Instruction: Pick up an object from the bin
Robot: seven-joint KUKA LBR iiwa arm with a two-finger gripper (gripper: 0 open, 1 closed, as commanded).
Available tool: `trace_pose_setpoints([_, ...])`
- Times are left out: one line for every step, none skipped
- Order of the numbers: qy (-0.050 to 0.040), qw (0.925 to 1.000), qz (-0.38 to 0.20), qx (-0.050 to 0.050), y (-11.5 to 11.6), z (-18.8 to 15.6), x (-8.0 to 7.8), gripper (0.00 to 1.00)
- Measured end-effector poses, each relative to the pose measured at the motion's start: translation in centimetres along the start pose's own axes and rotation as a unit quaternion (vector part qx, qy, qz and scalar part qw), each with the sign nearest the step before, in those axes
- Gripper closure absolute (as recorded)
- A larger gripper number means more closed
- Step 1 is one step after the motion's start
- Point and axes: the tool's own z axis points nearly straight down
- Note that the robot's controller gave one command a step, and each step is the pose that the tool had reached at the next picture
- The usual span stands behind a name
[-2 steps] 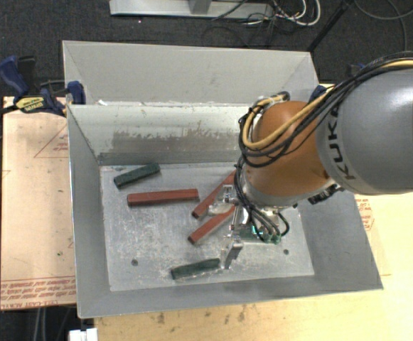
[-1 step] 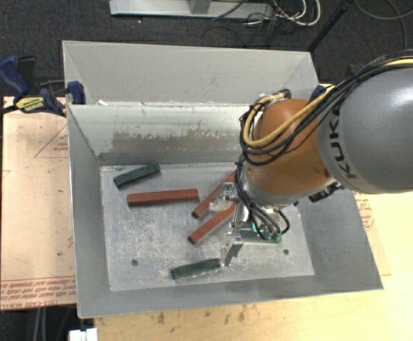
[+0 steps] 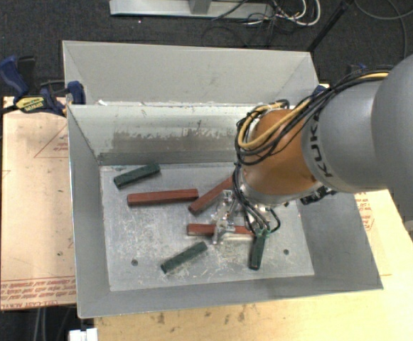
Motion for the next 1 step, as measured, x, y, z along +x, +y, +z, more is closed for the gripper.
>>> trace_pose_setpoints([0.0, 1.0, 0.0, 0.0, 0.0, 0.0, 0.0, 1.0])
